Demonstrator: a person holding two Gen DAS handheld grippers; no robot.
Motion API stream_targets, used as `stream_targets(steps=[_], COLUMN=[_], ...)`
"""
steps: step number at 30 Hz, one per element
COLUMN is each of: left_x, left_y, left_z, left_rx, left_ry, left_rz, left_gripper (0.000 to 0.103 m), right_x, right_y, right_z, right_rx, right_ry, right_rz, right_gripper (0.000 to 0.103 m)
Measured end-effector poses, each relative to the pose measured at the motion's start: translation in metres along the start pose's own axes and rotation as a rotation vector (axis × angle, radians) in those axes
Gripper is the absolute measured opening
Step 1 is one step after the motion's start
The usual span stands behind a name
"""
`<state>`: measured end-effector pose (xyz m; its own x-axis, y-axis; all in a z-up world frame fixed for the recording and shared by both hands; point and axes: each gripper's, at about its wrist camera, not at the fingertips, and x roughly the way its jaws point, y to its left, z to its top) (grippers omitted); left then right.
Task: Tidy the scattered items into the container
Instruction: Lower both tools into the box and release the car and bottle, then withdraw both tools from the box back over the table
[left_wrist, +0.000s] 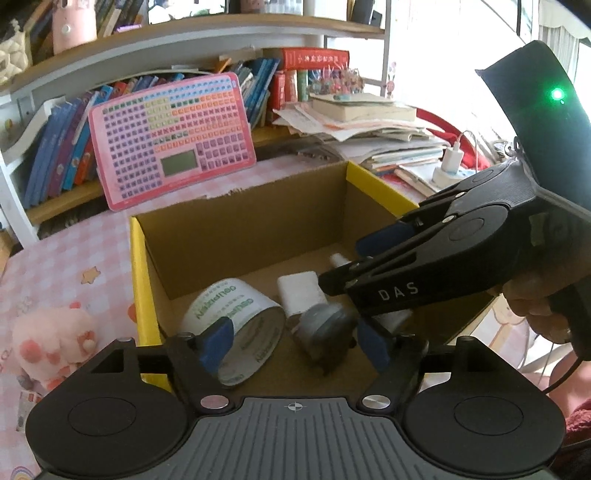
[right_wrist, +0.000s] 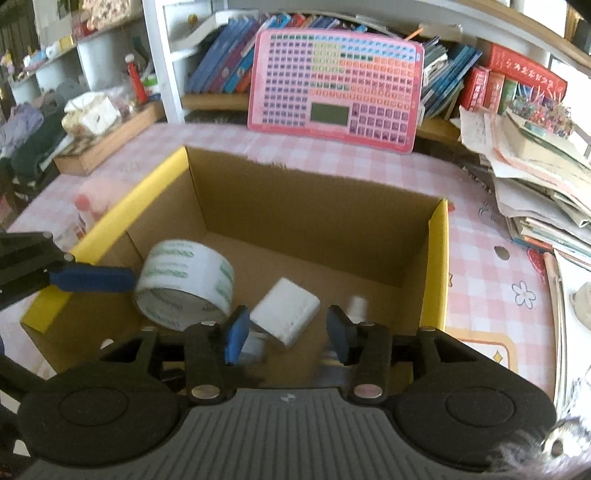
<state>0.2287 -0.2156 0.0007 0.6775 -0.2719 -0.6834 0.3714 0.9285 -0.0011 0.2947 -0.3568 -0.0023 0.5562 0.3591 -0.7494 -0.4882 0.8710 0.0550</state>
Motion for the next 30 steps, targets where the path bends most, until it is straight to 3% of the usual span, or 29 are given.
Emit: stream_targets(steps=[11,17,30], left_x=[-0.035,-0.059,-0.104], left_y=[-0.012,-0.015,0.008], left_z=[-0.004,-0.016,-0.039], left_rx=[0.061,0.11,0.014], left_ry=[-0.077,-0.112,-0.2], left_rz=[-0.018,-0.021,-0.027], left_gripper=[0.095,0.096,0.096], right_x=[-0.031,-0.042,-0.084], right_y=[0.0,-0.002,0.023], right_z=[-0.004,-0.009,-0.034], right_rx=[0.052,0.072,0.138], right_ry=[-0.093,-0.112,-0.16], right_rz=[-0.013,-0.029,-0.097], right_gripper=[0.047,0.047,0.048])
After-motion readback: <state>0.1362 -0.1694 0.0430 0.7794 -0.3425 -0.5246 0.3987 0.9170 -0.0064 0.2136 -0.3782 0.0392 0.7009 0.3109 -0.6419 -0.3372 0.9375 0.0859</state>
